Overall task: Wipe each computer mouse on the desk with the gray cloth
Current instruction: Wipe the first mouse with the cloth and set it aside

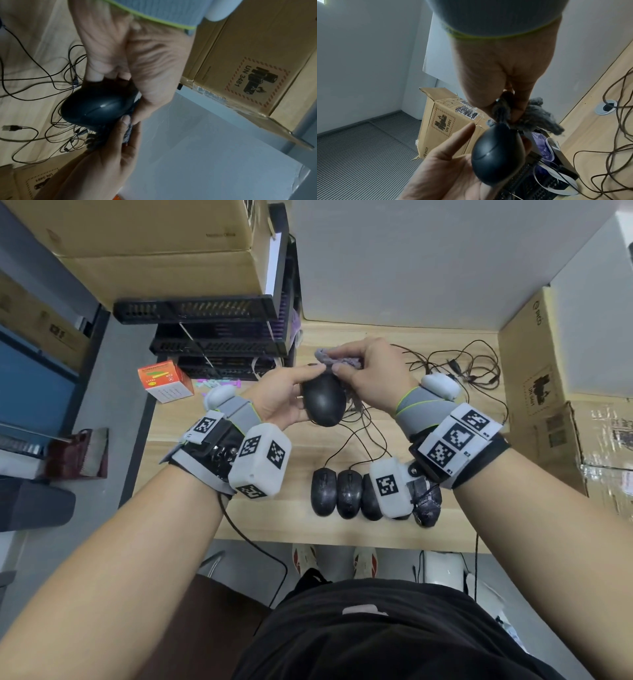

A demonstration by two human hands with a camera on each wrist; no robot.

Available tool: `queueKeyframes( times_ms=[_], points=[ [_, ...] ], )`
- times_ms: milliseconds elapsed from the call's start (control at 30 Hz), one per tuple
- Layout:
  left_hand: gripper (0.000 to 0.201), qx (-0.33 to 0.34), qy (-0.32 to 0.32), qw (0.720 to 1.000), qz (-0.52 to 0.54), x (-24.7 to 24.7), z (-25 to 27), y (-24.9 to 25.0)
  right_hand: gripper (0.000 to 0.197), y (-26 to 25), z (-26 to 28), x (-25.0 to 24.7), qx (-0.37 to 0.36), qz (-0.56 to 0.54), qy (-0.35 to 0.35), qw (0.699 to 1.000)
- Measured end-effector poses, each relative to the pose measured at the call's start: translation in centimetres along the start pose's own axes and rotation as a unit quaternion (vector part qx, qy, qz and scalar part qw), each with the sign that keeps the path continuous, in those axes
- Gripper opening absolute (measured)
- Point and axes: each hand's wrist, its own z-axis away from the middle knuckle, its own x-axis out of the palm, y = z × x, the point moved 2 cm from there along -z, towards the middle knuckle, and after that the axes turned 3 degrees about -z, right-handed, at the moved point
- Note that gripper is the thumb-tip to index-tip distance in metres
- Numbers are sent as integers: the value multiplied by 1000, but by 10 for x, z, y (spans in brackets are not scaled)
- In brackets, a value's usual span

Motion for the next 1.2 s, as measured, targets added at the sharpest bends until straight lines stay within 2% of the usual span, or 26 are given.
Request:
queueKeyframes(
  times_ms=[100,200,300,433,567,633,733,767,833,900,933,1000,1067,1100,1133,1200],
  points=[
    [48,42,-60,997,0,-3,1,-1,48,9,-3,-3,30,40,27,998],
    [70,68,-111,991,-27,-2,4,-1,37,10,-2,-1,38,-6,16,999],
    [83,70,-115,990,-53,-5,0,-2,26,1,2,0,15,-71,2,997],
    [90,46,-65,990,-118,-10,-2,-3,23,-7,7,-3,-48,-130,-40,990],
    [98,49,8,990,-135,-9,-3,-9,15,-16,9,-3,-82,-11,-105,991],
    [93,50,15,986,-157,-6,0,-11,14,-20,7,-5,-74,17,-87,993],
    [66,47,26,977,-205,3,5,-9,15,-21,0,-11,-74,36,5,997],
    [63,46,39,975,-214,5,6,-8,16,-22,-1,-10,-93,57,2,994],
    [66,50,64,974,-212,3,5,-8,16,-25,0,-4,-117,86,-78,986],
    [78,49,76,975,-203,0,5,-11,16,-25,4,-3,-96,91,-170,977],
    [83,48,80,974,-206,-2,6,-12,15,-25,4,-5,-77,88,-192,974],
    [79,50,72,972,-218,-1,8,-13,16,-22,1,-9,-56,62,-163,983],
    [71,44,59,970,-232,1,8,-13,15,-20,-2,-9,-78,52,-71,993],
    [70,40,56,969,-236,2,8,-12,14,-21,-3,-6,-101,65,-49,992],
    [72,39,57,969,-238,0,8,-12,13,-23,-2,-1,-116,88,-59,988],
    [84,38,71,967,-241,-6,8,-12,14,-22,1,5,-104,114,-151,976]
  ],
)
